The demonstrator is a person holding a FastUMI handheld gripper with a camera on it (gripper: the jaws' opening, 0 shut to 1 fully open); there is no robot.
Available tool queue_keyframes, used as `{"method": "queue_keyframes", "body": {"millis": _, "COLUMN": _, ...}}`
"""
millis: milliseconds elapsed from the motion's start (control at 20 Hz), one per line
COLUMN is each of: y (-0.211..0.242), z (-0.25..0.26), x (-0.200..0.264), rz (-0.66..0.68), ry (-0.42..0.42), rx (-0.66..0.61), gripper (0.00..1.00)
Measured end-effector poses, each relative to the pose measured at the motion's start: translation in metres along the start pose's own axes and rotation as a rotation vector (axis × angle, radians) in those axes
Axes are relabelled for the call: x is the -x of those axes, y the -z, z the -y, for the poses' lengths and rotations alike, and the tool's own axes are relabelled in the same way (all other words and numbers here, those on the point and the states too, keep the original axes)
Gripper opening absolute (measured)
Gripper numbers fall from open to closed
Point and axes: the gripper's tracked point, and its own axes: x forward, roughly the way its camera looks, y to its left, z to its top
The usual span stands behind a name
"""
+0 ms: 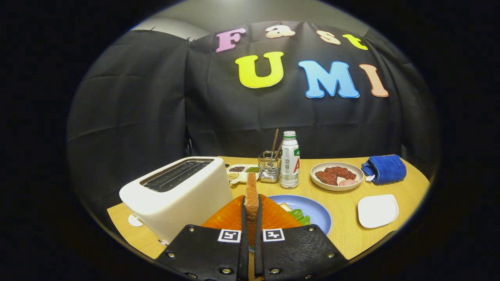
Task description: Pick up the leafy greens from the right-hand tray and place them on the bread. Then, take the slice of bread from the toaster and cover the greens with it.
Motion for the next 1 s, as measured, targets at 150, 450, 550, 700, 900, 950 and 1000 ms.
{"method": "queue_keyframes", "body": {"millis": 150, "y": 0.007, "z": 0.005, "x": -0.003, "rz": -0.028, "ry": 0.008, "rx": -0.016, "gripper": 0.06}}
{"method": "queue_keyframes", "body": {"millis": 450, "y": 0.012, "z": 0.018, "x": -0.003, "rz": -0.052, "ry": 0.022, "rx": 0.006, "gripper": 0.14}}
{"method": "queue_keyframes", "body": {"millis": 550, "y": 0.013, "z": 0.029, "x": -0.004, "rz": -0.058, "ry": 0.047, "rx": 0.008, "gripper": 0.19}}
{"method": "queue_keyframes", "body": {"millis": 700, "y": 0.014, "z": 0.044, "x": -0.007, "rz": -0.07, "ry": 0.079, "rx": 0.016, "gripper": 0.28}}
{"method": "queue_keyframes", "body": {"millis": 900, "y": 0.014, "z": 0.059, "x": -0.011, "rz": -0.083, "ry": 0.102, "rx": 0.032, "gripper": 0.33}}
{"method": "queue_keyframes", "body": {"millis": 950, "y": 0.014, "z": 0.062, "x": -0.011, "rz": -0.085, "ry": 0.104, "rx": 0.026, "gripper": 0.34}}
{"method": "queue_keyframes", "body": {"millis": 1000, "y": 0.015, "z": 0.063, "x": -0.012, "rz": -0.086, "ry": 0.1, "rx": 0.02, "gripper": 0.34}}
